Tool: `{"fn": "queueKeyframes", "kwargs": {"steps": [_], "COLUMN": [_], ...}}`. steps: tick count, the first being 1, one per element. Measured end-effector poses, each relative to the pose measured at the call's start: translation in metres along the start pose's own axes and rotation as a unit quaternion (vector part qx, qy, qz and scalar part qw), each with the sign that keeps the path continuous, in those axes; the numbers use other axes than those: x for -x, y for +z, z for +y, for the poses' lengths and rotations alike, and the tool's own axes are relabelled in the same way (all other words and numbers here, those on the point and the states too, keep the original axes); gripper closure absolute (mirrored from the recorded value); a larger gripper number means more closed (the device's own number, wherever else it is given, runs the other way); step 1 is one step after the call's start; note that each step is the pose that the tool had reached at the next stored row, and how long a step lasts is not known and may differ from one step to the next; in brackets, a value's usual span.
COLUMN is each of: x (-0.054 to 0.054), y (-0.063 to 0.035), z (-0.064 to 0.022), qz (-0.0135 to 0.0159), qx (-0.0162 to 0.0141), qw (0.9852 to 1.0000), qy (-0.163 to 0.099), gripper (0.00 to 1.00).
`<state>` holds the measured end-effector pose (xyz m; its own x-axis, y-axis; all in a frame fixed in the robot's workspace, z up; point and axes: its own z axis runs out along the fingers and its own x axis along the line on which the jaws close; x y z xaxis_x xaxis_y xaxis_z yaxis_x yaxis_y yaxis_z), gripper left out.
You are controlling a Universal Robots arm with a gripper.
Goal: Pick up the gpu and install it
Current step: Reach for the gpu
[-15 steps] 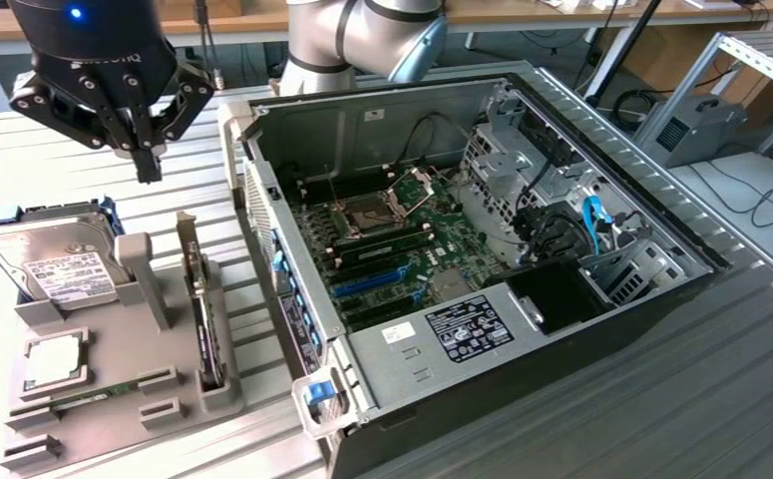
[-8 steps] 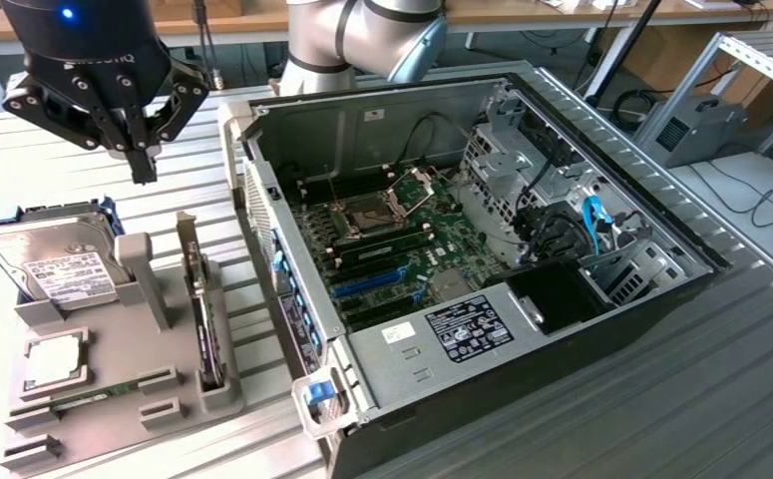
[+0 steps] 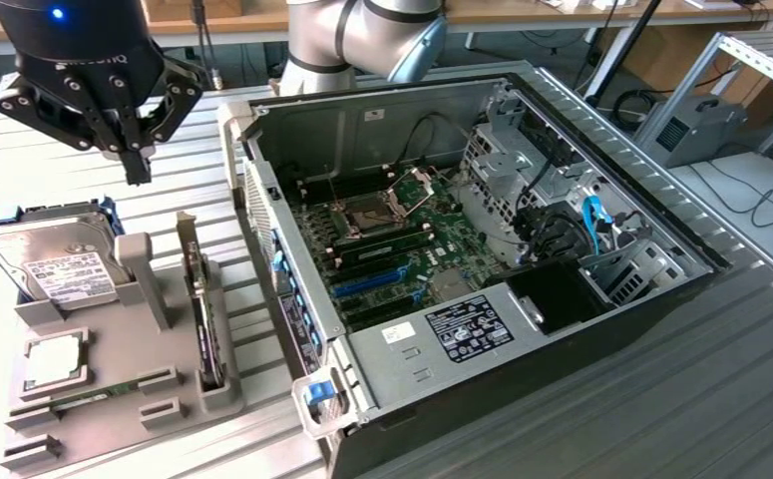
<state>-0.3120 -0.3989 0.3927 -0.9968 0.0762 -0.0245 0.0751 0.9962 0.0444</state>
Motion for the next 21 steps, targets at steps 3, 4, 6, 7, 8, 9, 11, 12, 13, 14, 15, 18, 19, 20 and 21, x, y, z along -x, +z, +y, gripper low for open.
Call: {"fn": "queueKeyframes", "kwargs": {"steps": [3, 4, 6, 7, 8, 9, 11, 12, 13, 14, 15, 18, 19, 20, 21], "x": [-0.002, -0.003, -0.004, -0.005, -0.006, -0.006, -0.008, -0.009, -0.010, -0.010, -0.011, -0.013, -0.014, -0.015, -0.015], "y": [-0.0001, -0.0001, -0.0001, -0.0001, -0.0001, -0.0001, -0.0002, -0.0002, -0.0003, -0.0002, -0.0003, -0.0003, -0.0003, -0.0004, -0.0004], "z": [-0.0001, -0.0002, -0.0003, -0.0003, -0.0004, -0.0005, -0.0006, -0.0007, -0.0007, -0.0008, -0.0008, -0.0010, -0.0011, -0.0011, -0.0012], "qz": [0.0000, 0.0000, 0.0000, 0.0000, 0.0000, 0.0000, 0.0000, 0.0000, 0.0000, 0.0000, 0.0000, 0.0000, 0.0000, 0.0000, 0.0000], "qx": [0.0000, 0.0000, 0.0000, 0.0000, 0.0000, 0.0000, 0.0000, 0.0000, 0.0000, 0.0000, 0.0000, 0.0000, 0.0000, 0.0000, 0.0000], "qw": [1.0000, 1.0000, 1.0000, 1.0000, 1.0000, 1.0000, 1.0000, 1.0000, 1.0000, 1.0000, 1.0000, 1.0000, 1.0000, 1.0000, 1.0000], "qy": [0.000, 0.000, 0.000, 0.000, 0.000, 0.000, 0.000, 0.000, 0.000, 0.000, 0.000, 0.000, 0.000, 0.000, 0.000], "gripper": [0.89, 0.89, 0.89, 0.89, 0.89, 0.89, 0.89, 0.89, 0.89, 0.89, 0.89, 0.89, 0.89, 0.89, 0.89]}}
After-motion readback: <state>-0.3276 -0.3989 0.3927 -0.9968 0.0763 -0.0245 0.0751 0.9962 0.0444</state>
